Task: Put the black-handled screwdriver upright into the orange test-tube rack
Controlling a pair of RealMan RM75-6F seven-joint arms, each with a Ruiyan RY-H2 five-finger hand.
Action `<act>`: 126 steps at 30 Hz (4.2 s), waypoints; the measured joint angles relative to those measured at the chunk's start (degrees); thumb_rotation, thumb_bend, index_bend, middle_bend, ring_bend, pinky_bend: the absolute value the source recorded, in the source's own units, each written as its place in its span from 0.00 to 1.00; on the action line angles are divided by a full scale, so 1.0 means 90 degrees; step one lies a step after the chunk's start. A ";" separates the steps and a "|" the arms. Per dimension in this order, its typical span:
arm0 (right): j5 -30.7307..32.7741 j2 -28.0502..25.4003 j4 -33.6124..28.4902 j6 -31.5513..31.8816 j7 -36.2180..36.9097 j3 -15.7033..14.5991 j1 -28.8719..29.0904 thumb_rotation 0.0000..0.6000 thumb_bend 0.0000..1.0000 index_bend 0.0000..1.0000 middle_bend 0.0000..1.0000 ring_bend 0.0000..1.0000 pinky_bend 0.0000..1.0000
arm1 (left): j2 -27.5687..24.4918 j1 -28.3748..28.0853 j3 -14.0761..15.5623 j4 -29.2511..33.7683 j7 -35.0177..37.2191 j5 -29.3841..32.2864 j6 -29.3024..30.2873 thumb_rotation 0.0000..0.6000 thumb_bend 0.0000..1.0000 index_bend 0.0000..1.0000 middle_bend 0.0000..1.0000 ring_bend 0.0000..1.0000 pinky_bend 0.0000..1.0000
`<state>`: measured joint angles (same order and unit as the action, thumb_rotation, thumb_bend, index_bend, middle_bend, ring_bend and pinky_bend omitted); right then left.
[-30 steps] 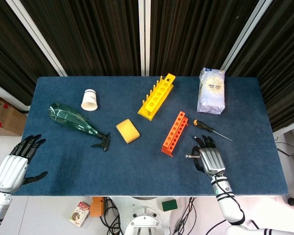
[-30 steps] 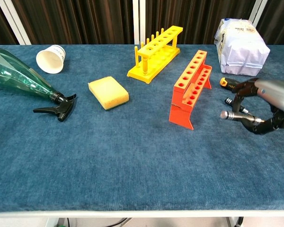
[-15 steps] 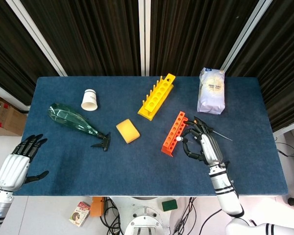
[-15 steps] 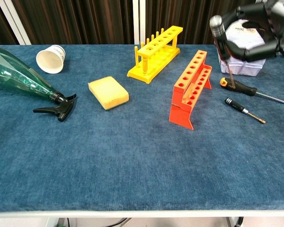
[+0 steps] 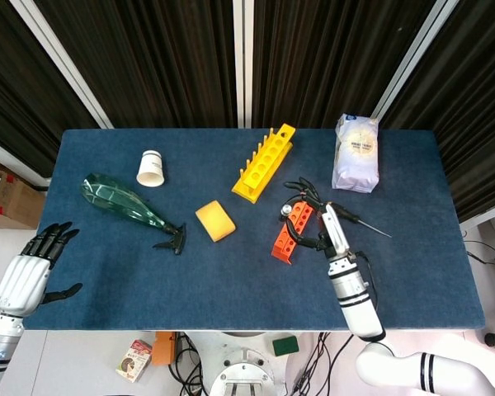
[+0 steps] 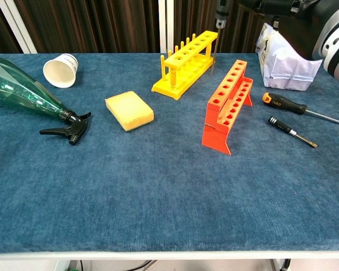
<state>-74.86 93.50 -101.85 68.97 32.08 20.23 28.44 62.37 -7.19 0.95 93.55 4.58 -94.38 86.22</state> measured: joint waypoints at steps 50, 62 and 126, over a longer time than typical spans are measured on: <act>0.0077 0.0163 0.0624 -0.0108 0.0596 -0.0326 -0.0180 1.00 0.43 0.73 0.18 0.00 0.00 | -0.0036 -0.0059 0.0030 0.0061 -0.0030 0.0082 -0.0169 1.00 0.07 0.14 0.09 0.05 0.19; 0.0158 0.0344 0.1127 -0.0334 0.0628 -0.0393 -0.0114 1.00 0.43 0.75 0.18 0.00 0.00 | -0.0042 -0.0030 0.0045 0.0062 -0.0027 0.0026 -0.0093 1.00 0.07 0.14 0.09 0.05 0.19; -0.1752 -0.1037 0.1646 0.1388 -0.0065 -0.0972 -0.0829 1.00 0.43 0.40 0.22 0.00 0.00 | -0.0013 -0.0410 -0.0297 0.0261 -0.0391 0.0264 -0.0449 1.00 0.07 0.14 0.09 0.05 0.19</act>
<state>-90.63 84.17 -87.04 81.46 31.50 11.49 20.98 62.25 -10.88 -1.72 95.89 1.06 -92.00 82.17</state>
